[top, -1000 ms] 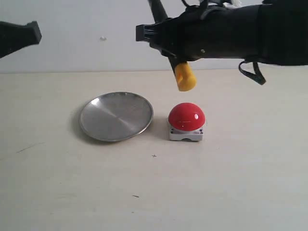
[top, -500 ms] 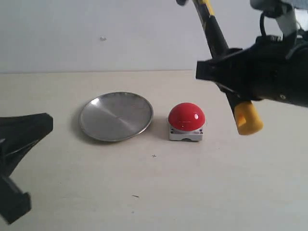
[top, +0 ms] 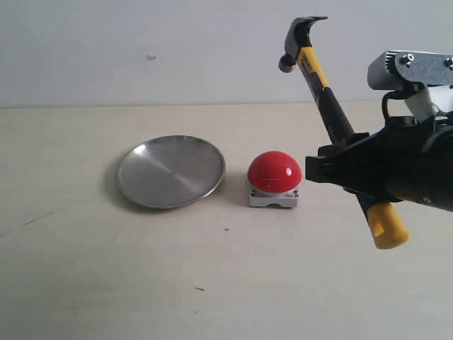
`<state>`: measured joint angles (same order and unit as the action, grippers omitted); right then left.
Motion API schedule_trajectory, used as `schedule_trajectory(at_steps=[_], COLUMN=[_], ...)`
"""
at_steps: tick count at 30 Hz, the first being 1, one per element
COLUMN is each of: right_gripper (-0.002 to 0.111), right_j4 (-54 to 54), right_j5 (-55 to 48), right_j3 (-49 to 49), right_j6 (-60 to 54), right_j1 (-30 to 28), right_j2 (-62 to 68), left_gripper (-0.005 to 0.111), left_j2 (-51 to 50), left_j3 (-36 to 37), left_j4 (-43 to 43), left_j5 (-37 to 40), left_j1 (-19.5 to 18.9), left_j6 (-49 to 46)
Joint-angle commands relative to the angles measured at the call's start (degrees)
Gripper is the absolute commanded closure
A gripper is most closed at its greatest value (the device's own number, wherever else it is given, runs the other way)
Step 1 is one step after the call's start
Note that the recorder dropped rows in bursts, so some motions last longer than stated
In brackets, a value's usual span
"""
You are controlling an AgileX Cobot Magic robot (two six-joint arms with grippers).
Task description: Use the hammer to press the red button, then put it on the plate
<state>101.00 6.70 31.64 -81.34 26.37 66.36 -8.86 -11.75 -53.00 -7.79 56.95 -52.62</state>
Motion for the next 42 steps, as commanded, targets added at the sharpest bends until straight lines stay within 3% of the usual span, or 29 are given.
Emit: schedule_trajectory(at_steps=[1,6,11,14,24,29,33,42], right_gripper=[0.108,0.108,0.108,0.108,0.108,0.108,0.108,0.108], right_j4=[-1.05,-1.05,-1.05,-1.05,-1.05,-1.05,-1.05,-1.05], right_j5=[-0.59,-3.26,-3.19,-1.14,-1.07,-5.15,-0.59,-0.86], right_j3=[0.72,0.72,0.72,0.72,-5.84,-6.10,-6.01,-6.01], right_j6=[-0.99,-0.87,-1.00,-1.77,-1.45,-1.45,-1.45,-2.60], right_j1=[-0.03,-0.03,-0.03,-0.03,-0.03,-0.03,-0.03,-0.03], right_j2=[-0.89,-0.89,-0.89,-0.89,5.16,8.57,7.57,6.97], left_gripper=[0.107,0.107,0.107,0.107,0.107,0.107,0.107,0.107], left_j2=[6.49,6.79,6.79,6.79,6.79,6.79,6.79,6.79], left_j3=[0.42,3.51,7.86,11.63,11.75,11.75,11.75,11.75], left_j4=[1.76,2.64,11.06,11.47,10.13,10.42,10.42,10.42], left_j5=[-8.30,-15.10,-8.25,-6.67,5.68,9.07,9.49,9.49], left_j1=[0.36,0.36,0.36,0.36,0.36,0.36,0.36,0.36], left_j6=[4.70,4.99,5.14,5.14,5.04,4.89,4.89,4.89])
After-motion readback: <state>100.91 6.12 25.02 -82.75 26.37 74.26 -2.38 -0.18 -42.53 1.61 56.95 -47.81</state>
